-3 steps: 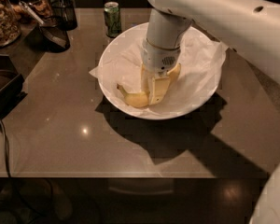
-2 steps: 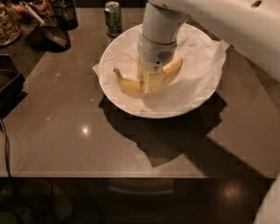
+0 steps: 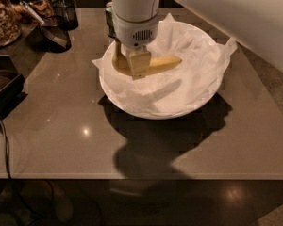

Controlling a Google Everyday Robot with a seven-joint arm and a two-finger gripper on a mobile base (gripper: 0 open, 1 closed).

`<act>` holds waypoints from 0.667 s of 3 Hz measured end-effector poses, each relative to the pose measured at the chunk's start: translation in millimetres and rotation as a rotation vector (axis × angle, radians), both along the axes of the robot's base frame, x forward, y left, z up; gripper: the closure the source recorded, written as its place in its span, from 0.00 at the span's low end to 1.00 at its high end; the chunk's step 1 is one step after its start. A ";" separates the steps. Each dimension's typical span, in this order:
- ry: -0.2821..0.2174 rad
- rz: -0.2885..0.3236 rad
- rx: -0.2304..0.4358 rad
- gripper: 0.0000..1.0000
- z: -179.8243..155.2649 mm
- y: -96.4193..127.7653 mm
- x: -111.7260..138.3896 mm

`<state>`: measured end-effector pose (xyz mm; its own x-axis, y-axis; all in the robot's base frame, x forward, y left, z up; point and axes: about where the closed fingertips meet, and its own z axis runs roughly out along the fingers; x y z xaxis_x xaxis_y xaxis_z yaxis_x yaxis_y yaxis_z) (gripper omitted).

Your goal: Pick banana from white bowl

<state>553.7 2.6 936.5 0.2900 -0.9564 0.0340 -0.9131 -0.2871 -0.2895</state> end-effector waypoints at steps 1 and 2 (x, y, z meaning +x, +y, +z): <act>-0.175 -0.042 -0.061 1.00 47.9 23.0 -26.9; -0.342 -0.149 -0.068 1.00 87.5 18.5 -61.8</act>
Offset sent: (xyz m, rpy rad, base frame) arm -0.1118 -0.0035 0.1261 -0.0766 -0.5253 -0.3727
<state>491.8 21.1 1024.0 0.1083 -0.9796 0.1695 -0.8000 -0.1871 -0.5701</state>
